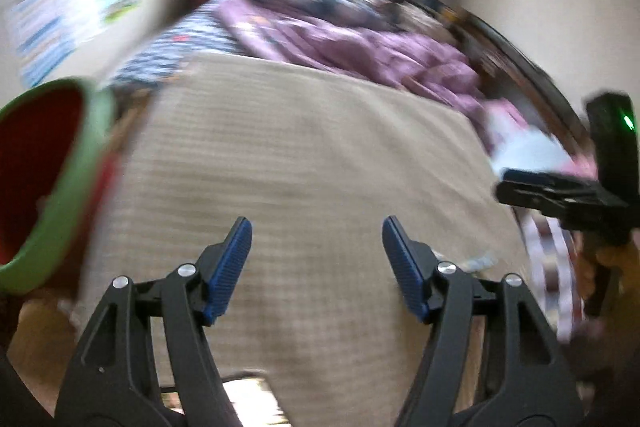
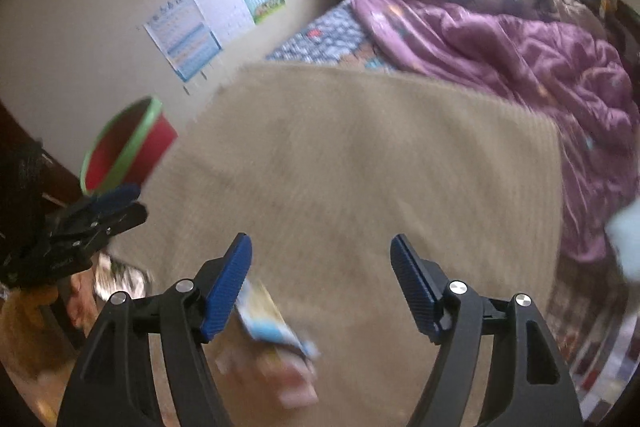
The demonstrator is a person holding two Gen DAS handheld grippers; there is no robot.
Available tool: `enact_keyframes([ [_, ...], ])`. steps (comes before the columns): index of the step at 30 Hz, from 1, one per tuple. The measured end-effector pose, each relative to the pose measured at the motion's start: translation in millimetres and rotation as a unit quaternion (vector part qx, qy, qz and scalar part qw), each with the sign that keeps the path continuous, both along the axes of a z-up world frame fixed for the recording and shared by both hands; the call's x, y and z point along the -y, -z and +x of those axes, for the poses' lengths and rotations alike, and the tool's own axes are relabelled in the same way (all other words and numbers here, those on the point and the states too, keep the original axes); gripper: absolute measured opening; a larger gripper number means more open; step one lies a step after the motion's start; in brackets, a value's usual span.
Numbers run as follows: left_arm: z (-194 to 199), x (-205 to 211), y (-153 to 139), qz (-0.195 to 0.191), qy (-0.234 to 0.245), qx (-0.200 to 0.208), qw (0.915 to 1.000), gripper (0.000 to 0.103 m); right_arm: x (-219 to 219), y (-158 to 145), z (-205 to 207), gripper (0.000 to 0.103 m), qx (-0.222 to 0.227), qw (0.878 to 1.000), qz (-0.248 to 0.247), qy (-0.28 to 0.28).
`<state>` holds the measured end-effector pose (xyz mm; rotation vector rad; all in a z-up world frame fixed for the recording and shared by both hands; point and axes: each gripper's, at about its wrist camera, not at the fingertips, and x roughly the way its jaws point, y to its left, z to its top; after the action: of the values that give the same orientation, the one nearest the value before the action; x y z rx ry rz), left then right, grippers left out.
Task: Collect trash
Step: 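Move both open tools back to the remaining wrappers on the mat, then grasp the white-blue wrapper with the left tool while the right tool grasps the strawberry-print wrapper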
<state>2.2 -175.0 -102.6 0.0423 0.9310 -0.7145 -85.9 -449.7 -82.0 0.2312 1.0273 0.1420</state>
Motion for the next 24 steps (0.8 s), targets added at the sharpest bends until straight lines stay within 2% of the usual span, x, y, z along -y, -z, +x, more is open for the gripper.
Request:
enact_keyframes([
  [2, -9.8, 23.5, 6.9, 0.007, 0.057, -0.002, 0.9983, 0.070, 7.4, 6.0, -20.4, 0.070, -0.014, 1.000, 0.010, -0.015],
  [5, -24.3, 57.1, 22.3, 0.017, 0.130, -0.014, 0.9912, 0.072, 10.1, 11.5, -46.7, 0.073, -0.029, 0.998, 0.042, -0.042],
  [6, -26.3, 63.6, 26.6, 0.019, 0.142, -0.020, 0.9894, 0.074, 7.4, 15.9, -54.4, 0.076, -0.039, 0.997, 0.045, -0.056],
  [10, -30.4, 91.0, 53.1, 0.038, 0.179, -0.063, 0.9811, 0.076, -12.1, 30.4, -67.1, 0.077, -0.062, 0.993, 0.046, -0.089],
  [12, -31.0, 97.1, 64.2, 0.051, 0.183, -0.079, 0.9787, 0.076, -18.3, 37.2, -69.3, 0.077, -0.067, 0.992, 0.055, -0.094],
  [16, -27.6, 94.4, 71.2, 0.043, 0.166, -0.095, 0.9806, 0.059, -28.0, 43.4, -68.0, 0.077, -0.067, 0.989, 0.083, -0.101],
  [19, -21.6, 86.0, 66.7, 0.031, 0.143, -0.100, 0.9841, 0.052, -32.5, 45.1, -64.9, 0.077, -0.062, 0.988, 0.089, -0.109],
  [24, -13.0, 63.1, 47.2, 0.006, 0.081, -0.087, 0.9929, 0.051, -41.8, 48.7, -58.5, 0.077, -0.057, 0.988, 0.091, -0.112],
])
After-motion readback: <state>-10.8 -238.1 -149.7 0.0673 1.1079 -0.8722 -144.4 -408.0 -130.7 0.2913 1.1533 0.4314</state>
